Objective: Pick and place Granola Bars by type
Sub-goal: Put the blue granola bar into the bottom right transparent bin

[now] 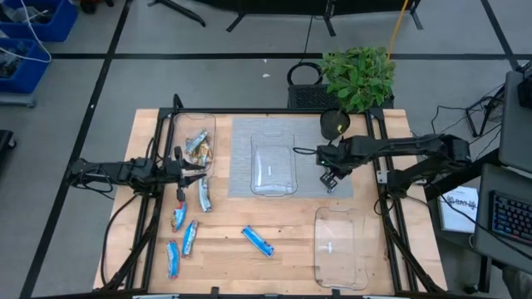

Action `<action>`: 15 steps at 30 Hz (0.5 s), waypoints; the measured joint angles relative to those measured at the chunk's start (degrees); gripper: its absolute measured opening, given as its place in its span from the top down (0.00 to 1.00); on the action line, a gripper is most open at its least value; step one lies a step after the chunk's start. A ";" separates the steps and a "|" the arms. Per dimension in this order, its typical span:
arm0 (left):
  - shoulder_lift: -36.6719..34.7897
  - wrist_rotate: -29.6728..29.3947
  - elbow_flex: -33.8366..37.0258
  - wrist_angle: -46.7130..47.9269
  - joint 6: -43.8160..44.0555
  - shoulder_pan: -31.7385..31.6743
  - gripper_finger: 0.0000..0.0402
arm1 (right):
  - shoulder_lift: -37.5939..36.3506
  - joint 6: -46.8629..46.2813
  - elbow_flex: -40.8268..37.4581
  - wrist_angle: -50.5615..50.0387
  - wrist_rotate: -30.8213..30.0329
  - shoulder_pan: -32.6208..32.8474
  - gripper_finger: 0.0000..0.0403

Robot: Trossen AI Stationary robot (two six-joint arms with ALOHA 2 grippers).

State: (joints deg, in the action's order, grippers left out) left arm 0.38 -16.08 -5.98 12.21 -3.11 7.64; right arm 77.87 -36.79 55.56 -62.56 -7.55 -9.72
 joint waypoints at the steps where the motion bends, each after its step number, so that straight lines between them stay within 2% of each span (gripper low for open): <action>1: 0.00 0.00 0.00 0.00 0.00 0.00 0.70 | 0.63 -0.04 -0.25 0.43 1.18 -0.37 1.00; 11: 0.00 0.00 0.00 0.15 -0.44 0.00 0.70 | 5.40 -1.13 -1.21 6.84 6.06 -2.36 0.79; 15: 0.00 0.02 0.00 0.43 -1.51 0.00 0.70 | 8.70 -1.58 -1.22 8.28 6.18 -2.38 0.74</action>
State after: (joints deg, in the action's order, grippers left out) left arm 0.38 -16.05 -5.98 12.63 -4.62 7.64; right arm 86.57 -38.37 54.35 -54.29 -1.37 -12.10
